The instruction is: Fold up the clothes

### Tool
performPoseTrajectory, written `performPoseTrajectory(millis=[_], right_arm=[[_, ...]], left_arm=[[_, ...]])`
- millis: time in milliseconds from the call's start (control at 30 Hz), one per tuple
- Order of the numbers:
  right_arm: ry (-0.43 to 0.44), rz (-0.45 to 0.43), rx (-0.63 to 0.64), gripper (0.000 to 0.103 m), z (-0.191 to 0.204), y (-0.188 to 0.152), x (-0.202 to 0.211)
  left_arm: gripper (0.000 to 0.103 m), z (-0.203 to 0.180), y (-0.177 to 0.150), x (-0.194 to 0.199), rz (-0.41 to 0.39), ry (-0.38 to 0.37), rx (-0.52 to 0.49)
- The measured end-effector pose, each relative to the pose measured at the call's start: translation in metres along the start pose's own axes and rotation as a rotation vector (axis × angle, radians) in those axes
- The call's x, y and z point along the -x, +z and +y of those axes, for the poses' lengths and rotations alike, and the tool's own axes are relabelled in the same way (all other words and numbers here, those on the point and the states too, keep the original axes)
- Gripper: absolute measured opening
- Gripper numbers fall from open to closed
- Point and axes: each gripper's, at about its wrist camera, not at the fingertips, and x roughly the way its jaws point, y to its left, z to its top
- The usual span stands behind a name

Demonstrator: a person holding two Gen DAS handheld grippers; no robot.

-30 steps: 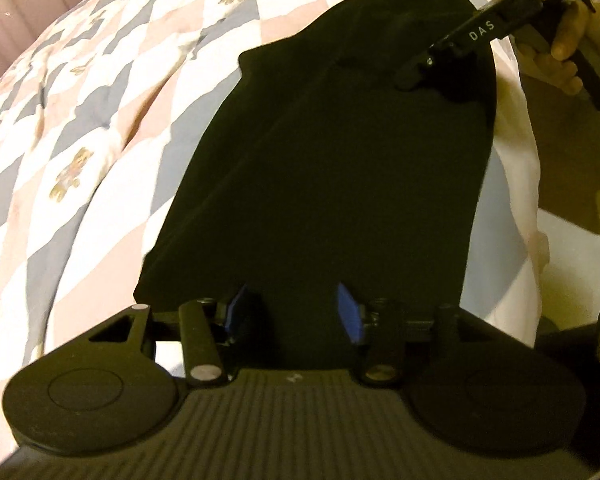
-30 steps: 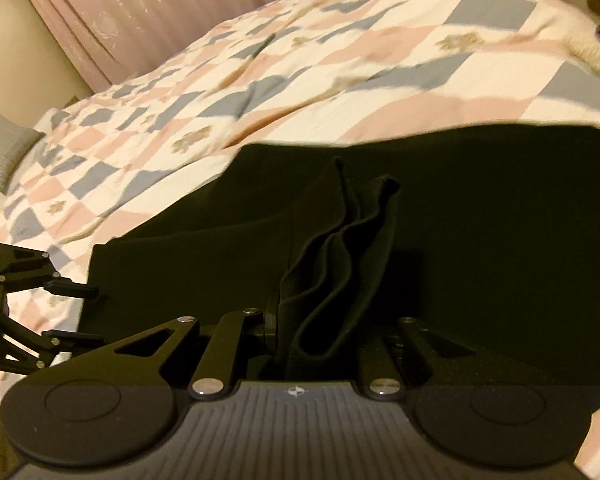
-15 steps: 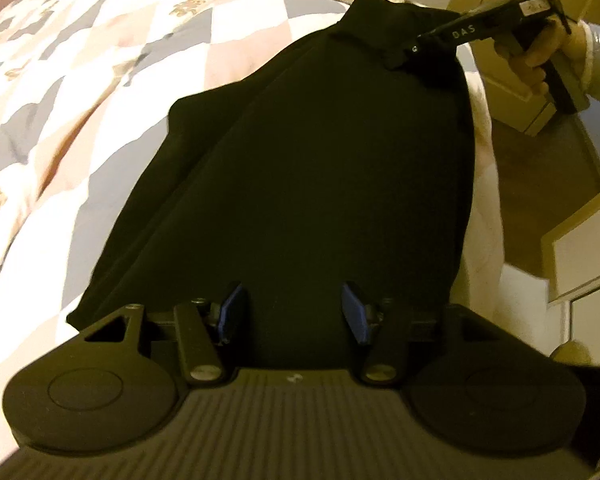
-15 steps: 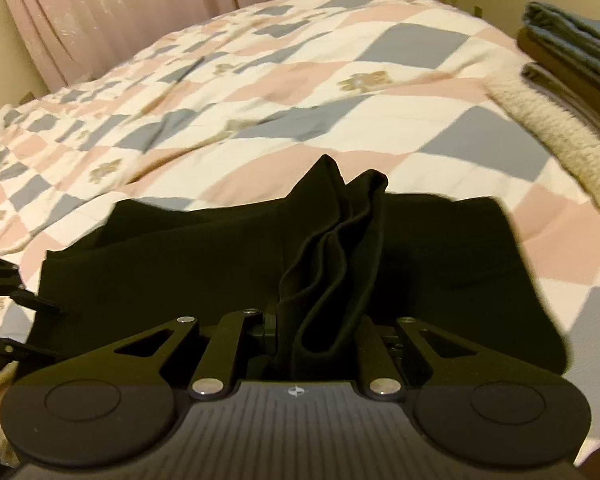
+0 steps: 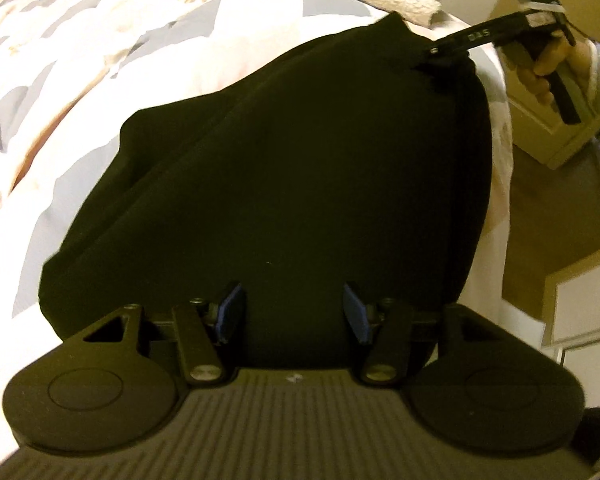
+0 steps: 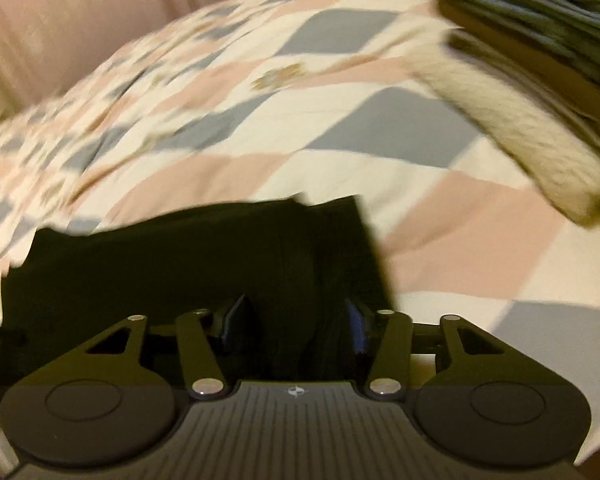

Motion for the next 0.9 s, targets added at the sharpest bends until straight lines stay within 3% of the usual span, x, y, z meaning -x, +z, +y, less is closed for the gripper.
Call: performPoseTrajectory(millis=[33,133,267,333,433,467,500,700,900], right_arm=[[-0.003,-0.010,-0.028,0.038,-0.004,-0.002,0.004],[0.069,-0.012,-0.110,0.039,-0.014,-0.008,0.010],[0.055,0.010,-0.084,0.037,-0.015,-0.009,0.001],[0.080,0.004,-0.101,0.051,-0.020,-0.005,0.000],[0.095,0.019,-0.041,0.053,-0.021,-0.004,-0.002],[0.107,0.036,-0.013,0.047,-0.022,-0.004,-0.005],[0.113,0.050,0.006,0.032,-0.022,-0.004,-0.008],[0.123,0.024,0.115,0.008,-0.016,0.001,-0.004],[0.034,-0.074,0.166,0.003,-0.008,-0.003,0.013]], left_arm=[[0.051,-0.002,-0.001,0.000,0.001,0.013,0.016],[0.052,-0.006,-0.005,-0.001,0.002,0.049,0.069],[0.052,-0.013,-0.007,-0.001,-0.003,0.093,0.121],[0.053,-0.016,-0.008,0.001,-0.008,0.113,0.133],[0.055,-0.026,-0.014,0.012,-0.012,0.130,0.155],[0.055,-0.028,-0.017,0.013,-0.012,0.135,0.162],[0.055,-0.028,-0.018,0.013,-0.012,0.139,0.170],[0.055,-0.026,-0.009,0.008,-0.022,0.162,0.217],[0.055,-0.030,0.001,0.008,-0.031,0.190,0.228]])
